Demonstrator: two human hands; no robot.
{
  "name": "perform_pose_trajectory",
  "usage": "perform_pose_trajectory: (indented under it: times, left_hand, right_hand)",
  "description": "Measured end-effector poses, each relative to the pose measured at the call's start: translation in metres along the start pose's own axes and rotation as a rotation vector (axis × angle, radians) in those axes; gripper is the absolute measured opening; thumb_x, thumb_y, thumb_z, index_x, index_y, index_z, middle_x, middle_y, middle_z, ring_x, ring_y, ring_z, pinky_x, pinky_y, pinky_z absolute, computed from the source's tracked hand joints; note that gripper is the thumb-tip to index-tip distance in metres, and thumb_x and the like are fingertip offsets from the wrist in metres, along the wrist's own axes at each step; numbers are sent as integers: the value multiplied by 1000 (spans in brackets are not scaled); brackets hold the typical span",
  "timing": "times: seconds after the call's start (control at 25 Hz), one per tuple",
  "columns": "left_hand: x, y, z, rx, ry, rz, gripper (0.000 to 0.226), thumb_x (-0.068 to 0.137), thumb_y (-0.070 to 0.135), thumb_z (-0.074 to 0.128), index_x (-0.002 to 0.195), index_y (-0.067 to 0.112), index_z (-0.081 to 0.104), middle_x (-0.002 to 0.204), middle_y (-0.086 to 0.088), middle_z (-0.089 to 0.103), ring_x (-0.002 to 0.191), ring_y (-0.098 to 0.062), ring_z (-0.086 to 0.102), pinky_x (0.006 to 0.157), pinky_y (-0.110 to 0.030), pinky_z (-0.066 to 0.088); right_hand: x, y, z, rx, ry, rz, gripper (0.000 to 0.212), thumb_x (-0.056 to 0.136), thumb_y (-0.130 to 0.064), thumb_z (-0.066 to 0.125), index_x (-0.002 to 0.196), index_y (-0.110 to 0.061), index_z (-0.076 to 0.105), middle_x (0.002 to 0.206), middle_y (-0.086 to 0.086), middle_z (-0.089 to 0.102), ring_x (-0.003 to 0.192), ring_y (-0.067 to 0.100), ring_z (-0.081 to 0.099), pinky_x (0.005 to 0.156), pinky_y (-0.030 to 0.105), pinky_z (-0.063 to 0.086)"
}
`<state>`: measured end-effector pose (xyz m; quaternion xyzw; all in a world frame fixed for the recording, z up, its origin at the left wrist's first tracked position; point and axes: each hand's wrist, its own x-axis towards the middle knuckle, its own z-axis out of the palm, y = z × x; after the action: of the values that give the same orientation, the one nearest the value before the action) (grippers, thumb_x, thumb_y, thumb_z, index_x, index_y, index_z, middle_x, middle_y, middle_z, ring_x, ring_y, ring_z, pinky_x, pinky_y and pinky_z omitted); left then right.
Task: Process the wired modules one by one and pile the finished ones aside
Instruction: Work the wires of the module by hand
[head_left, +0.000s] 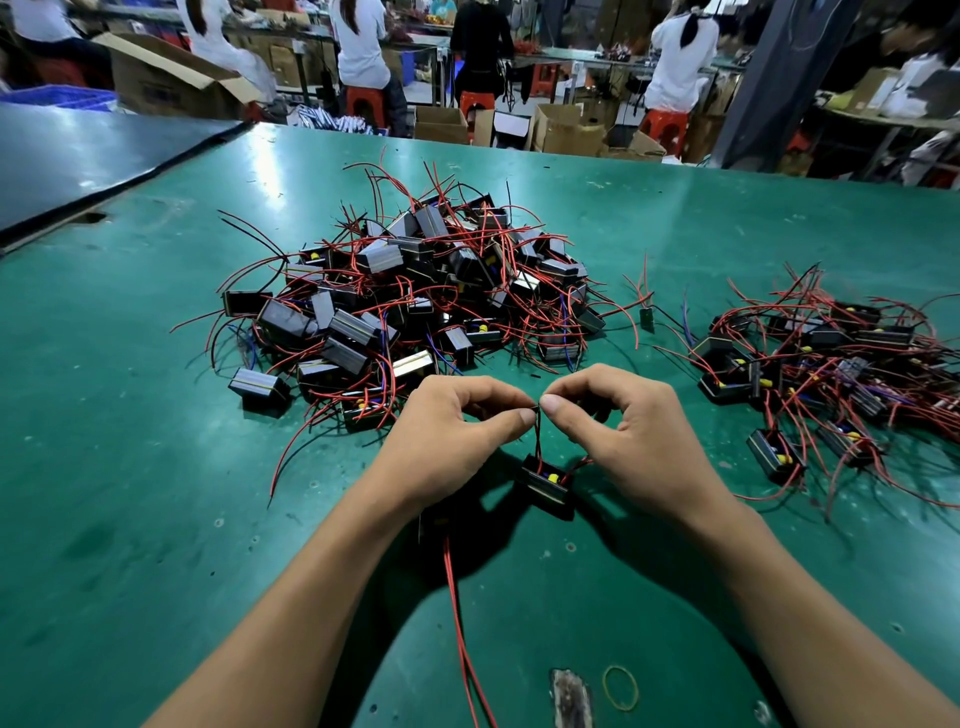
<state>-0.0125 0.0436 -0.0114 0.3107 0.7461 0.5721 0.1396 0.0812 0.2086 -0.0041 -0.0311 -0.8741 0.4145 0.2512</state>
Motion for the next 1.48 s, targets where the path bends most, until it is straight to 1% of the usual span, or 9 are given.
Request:
perform_pose_trajectory:
  times: [0.16, 0.28, 0.44, 0.64, 0.8, 0.96, 1.08, 1.28, 1.48]
  left_hand:
    - [-1, 0, 0, -22, 5, -8, 5, 84, 20, 76, 88, 23, 78, 81, 7, 75, 76, -6, 69, 68, -10, 49]
    - [-2, 2, 2, -39, 2, -26, 4, 82, 21, 78, 87, 21, 78, 81, 4, 75, 78, -11, 70, 69, -14, 52]
    - [-3, 3, 5, -45, 13, -34, 3, 83, 21, 78, 82, 18, 77, 79, -1, 75, 70, -5, 65, 68, -15, 51]
    - [-1, 1, 4, -72, 12, -63, 2, 83, 18, 77, 81, 18, 77, 79, -4, 74, 65, -2, 61, 63, -10, 48]
    - [1, -2, 4, -96, 2, -69, 3, 84, 17, 77, 82, 19, 77, 77, 1, 74, 65, 2, 62, 61, -8, 45]
    - [1, -5, 3, -131, -2, -66, 7, 85, 18, 76, 80, 22, 77, 73, 4, 73, 65, 2, 62, 61, -8, 45]
    - [2, -6, 3, -154, -5, -83, 7, 86, 19, 74, 84, 25, 77, 80, -4, 74, 71, -4, 63, 68, -15, 49]
    - [1, -5, 2, -163, -27, -95, 7, 87, 20, 73, 86, 25, 77, 83, -5, 74, 76, -8, 65, 77, -24, 52]
    - [1, -4, 1, -166, -51, -93, 6, 86, 20, 74, 85, 25, 78, 82, -4, 75, 75, -6, 65, 72, -17, 50]
  right_hand:
    - [-1, 1, -1, 35, -14, 39, 13, 90, -18, 74, 82, -29, 71, 69, -19, 65, 62, 3, 56, 63, 28, 49]
    - [-1, 0, 0, 55, -31, 56, 10, 90, -20, 73, 83, -25, 72, 68, -12, 65, 62, 7, 57, 63, 36, 50]
    - [-1, 1, 1, 79, -50, 69, 8, 91, -19, 72, 84, -23, 72, 69, -3, 66, 61, 12, 58, 62, 41, 51]
    - [-2, 2, 0, 55, -43, -72, 15, 87, -7, 75, 96, -20, 75, 81, -13, 69, 62, 12, 63, 60, 26, 52]
    - [-1, 7, -1, 28, -61, -95, 19, 86, -8, 76, 97, -23, 76, 86, -13, 70, 65, 14, 64, 64, 24, 53]
    - [0, 11, -2, 47, -77, -104, 22, 85, -9, 78, 100, -26, 75, 91, -11, 71, 67, 16, 65, 64, 25, 52]
    - [0, 12, -1, 63, -74, -100, 23, 84, -11, 78, 99, -29, 75, 91, -10, 72, 66, 17, 64, 63, 27, 52]
    - [0, 12, -2, 71, -51, -74, 19, 84, -13, 79, 95, -29, 75, 88, -10, 72, 64, 18, 64, 62, 42, 55]
    - [0, 11, -4, 61, -57, -81, 14, 83, -16, 81, 92, -26, 76, 84, -10, 71, 63, 17, 64, 61, 43, 54]
